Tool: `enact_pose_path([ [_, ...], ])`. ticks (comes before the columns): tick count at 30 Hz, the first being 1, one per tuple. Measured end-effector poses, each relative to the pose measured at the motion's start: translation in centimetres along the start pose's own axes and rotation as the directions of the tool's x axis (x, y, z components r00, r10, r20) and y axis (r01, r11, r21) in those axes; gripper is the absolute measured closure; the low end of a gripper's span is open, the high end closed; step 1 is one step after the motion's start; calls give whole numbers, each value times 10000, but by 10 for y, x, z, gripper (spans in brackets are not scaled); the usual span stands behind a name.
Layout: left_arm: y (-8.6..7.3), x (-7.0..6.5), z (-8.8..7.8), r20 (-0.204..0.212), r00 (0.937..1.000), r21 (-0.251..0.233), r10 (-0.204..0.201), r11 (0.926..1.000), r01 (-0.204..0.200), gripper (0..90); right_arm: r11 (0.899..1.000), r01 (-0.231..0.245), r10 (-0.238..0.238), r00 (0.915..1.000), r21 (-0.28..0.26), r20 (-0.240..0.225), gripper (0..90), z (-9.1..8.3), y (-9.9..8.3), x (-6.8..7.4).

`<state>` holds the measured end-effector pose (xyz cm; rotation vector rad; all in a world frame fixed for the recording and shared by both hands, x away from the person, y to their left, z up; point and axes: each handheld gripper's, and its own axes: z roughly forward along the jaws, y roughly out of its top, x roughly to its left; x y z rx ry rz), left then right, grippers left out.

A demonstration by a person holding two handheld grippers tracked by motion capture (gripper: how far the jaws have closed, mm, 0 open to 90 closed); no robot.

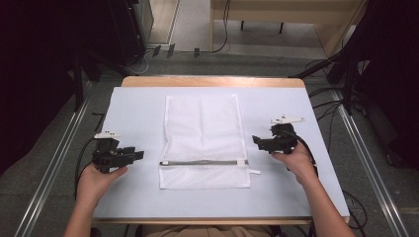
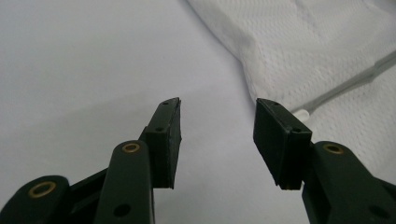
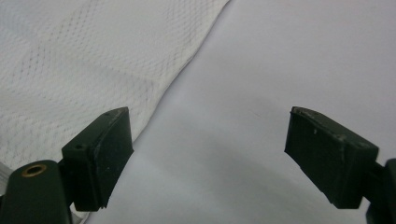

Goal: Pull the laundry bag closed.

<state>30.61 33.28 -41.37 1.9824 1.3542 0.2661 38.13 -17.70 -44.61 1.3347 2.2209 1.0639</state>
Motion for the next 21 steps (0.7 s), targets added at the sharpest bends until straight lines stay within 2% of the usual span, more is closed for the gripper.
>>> enact_pose_path([
  [2, 1, 0, -2, -46, 10000, -178, 47, 9998, -47, 527, 9999, 32, -32, 10000, 101, -17, 155, 1, 0, 1],
  [5, 2, 0, -1, 140, 9998, -169, 143, 9998, -141, 522, 9997, 138, -135, 9998, 202, -169, 162, 2, 1, 3],
  [6, 3, 1, 0, 228, 9997, -26, 37, 10000, -36, 472, 9986, 426, -418, 9988, 325, -236, 187, 2, 0, 3],
  [8, 4, 3, 1, 647, 9976, 39, -235, 9997, 232, 463, 9974, 378, -354, 9985, 606, -408, 189, 6, -2, 6],
  [14, 5, 1, 7, 1018, 9944, 256, -285, 9993, 260, 442, 9969, 631, -600, 9961, 468, -640, 182, 5, 0, 9],
  [15, 5, 1, 8, 1118, 9934, 304, -273, 9993, 240, 410, 9974, 583, -549, 9954, 420, -779, 182, 4, 0, 9],
  [17, 5, 1, 9, 1319, 9910, 314, -229, 9993, 189, 392, 9973, 620, -583, 9944, 392, -880, 201, 4, 0, 9],
  [18, 4, 1, 9, 1391, 9901, 313, -196, 9994, 154, 362, 9971, 619, -574, 9938, 450, -951, 326, 4, 1, 9],
  [21, 4, 2, 9, 1325, 9910, 297, -207, 9994, 169, 367, 9965, 694, -642, 9923, 461, -1059, 349, 4, 1, 9],
])
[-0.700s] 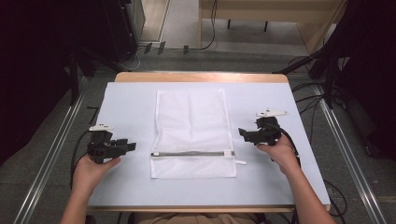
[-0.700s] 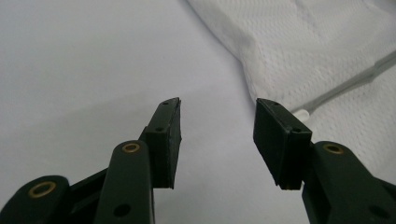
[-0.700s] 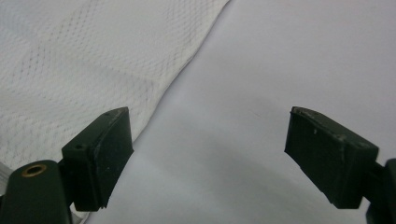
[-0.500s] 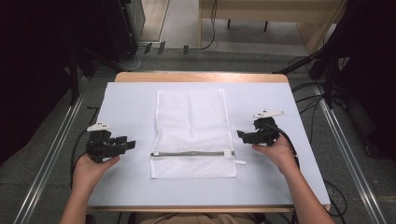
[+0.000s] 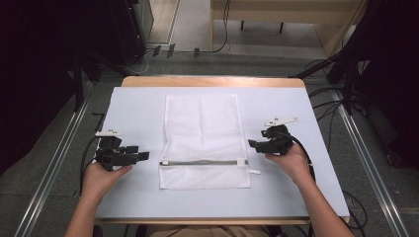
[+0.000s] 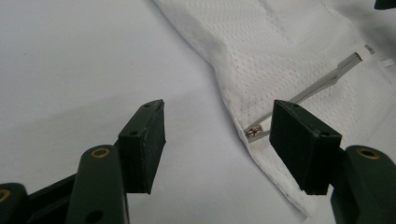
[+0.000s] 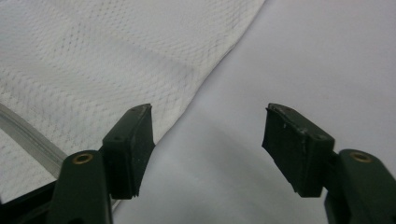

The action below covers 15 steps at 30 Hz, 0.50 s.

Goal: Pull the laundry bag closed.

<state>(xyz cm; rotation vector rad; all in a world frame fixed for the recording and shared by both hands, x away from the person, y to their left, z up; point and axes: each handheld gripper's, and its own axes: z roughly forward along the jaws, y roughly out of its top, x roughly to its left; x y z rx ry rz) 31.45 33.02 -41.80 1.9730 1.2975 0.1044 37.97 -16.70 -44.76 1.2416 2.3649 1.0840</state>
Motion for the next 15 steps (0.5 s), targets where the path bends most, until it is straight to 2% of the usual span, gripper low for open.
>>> enact_pose_path([
  [2, 0, 1, 0, -62, 10000, 44, -18, 10000, 18, 391, 10000, 32, -31, 10000, 75, -52, 388, 0, 1, 2],
  [3, -1, 1, 1, -96, 10000, 49, -1, 10000, 2, 414, 9999, 96, -93, 9995, 97, -292, 404, 0, 2, 3],
  [7, -3, 3, 3, -15, 10000, 150, 84, 9999, -84, 436, 10000, -33, 33, 9988, 9, -491, 425, 0, 5, 5],
  [15, -5, 1, 2, 222, 9995, 118, 223, 9997, -226, 495, 9998, 153, -148, 9990, 93, -422, 425, -1, 6, 10],
])
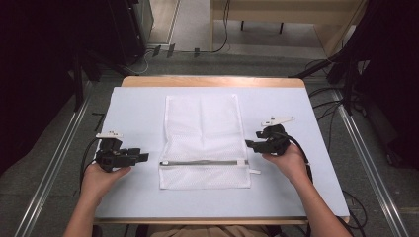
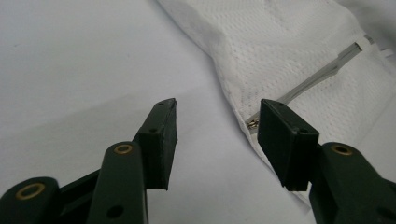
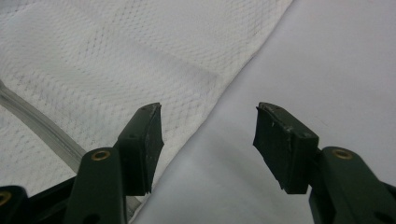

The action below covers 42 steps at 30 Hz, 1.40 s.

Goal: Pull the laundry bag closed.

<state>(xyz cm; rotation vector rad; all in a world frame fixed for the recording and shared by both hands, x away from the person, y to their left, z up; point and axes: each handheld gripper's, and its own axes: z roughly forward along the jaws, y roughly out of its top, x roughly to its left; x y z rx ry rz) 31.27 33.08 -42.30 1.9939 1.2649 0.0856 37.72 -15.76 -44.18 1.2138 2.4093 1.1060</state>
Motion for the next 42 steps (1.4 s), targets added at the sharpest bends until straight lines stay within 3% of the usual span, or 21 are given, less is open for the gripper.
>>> enact_pose_path([
  [7, 0, -2, 1, 8, 9997, -47, 252, 9997, -252, 530, 9996, 244, -243, 9997, -162, 55, 434, 0, -1, 3],
  [9, -1, 0, 0, -43, 9997, -43, 221, 9997, -221, 499, 10000, 52, -52, 10000, -37, -80, 446, 1, 0, 4],
  [15, -1, 4, 2, 36, 9991, 96, -424, 9991, 424, 450, 9996, -96, 86, 9992, -248, -386, 467, -4, 2, 5],
  [17, -1, 3, 3, -35, 9997, 166, -223, 9996, 223, 449, 9996, -72, 63, 9994, -265, -344, 470, -4, 3, 5],
  [22, -2, 4, 4, -4, 9995, 168, -323, 9993, 323, 441, 9999, -97, 93, 9994, -130, -324, 469, -2, 3, 8],
  [30, -3, 2, 3, -13, 9999, 229, -145, 9996, 146, 423, 9998, 99, -92, 9992, 177, -378, 480, 1, 7, 17],
  [37, -1, 2, 5, 283, 9995, 255, -116, 9996, 109, 414, 9990, 267, -243, 9973, 346, -694, 492, 3, 11, 30],
  [42, 0, 2, 6, 272, 9996, 301, -43, 9995, 34, 404, 9985, 372, -338, 9962, 413, -804, 491, 4, 14, 39],
])
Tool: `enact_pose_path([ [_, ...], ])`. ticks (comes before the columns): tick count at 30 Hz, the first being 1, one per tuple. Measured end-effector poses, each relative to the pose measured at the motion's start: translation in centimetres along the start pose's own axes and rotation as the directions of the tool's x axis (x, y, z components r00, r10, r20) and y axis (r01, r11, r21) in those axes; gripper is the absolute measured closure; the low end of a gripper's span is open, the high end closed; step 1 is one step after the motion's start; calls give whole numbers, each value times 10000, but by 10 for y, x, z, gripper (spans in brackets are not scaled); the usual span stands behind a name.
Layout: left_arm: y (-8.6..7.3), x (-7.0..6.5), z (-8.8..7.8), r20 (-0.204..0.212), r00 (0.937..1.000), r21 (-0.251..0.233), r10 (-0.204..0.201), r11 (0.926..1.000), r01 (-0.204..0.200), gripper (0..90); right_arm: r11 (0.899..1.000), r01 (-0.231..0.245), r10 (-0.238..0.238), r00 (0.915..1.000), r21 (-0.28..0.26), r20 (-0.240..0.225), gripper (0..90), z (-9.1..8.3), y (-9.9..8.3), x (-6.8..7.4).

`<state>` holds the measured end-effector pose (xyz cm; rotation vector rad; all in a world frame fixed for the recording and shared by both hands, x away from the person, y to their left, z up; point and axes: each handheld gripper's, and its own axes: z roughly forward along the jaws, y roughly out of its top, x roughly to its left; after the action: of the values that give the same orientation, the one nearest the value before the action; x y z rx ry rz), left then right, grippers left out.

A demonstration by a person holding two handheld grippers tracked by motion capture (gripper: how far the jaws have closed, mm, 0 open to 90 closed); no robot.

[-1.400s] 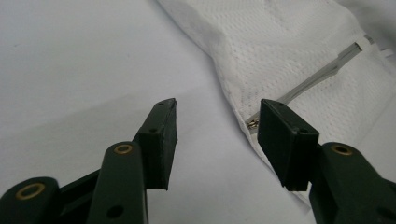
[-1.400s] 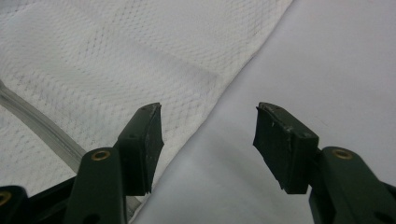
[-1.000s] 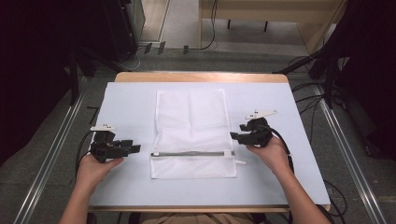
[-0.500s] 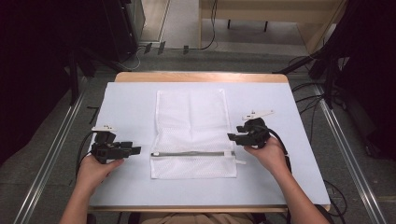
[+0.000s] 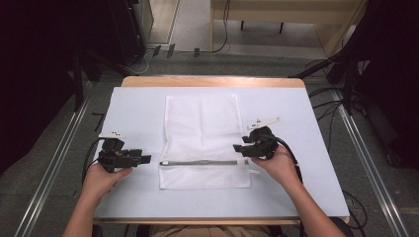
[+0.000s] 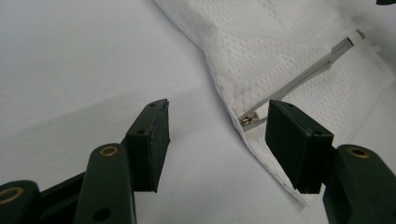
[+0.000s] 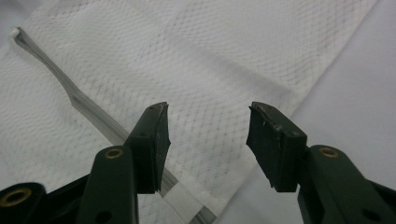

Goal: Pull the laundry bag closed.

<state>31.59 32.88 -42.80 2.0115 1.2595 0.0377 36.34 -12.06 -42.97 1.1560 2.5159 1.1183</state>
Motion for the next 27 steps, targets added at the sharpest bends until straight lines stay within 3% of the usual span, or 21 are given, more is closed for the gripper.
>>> enact_pose_path([
  [11, 4, -3, 1, 12, 10000, 16, 38, 10000, -38, 425, 9991, 361, -355, 9990, 219, -284, 501, 10, 15, 24],
  [27, 7, -4, 7, 73, 9995, -41, 295, 9996, -295, 394, 9963, 838, -820, 9941, 213, -713, 528, 21, 30, 44],
])
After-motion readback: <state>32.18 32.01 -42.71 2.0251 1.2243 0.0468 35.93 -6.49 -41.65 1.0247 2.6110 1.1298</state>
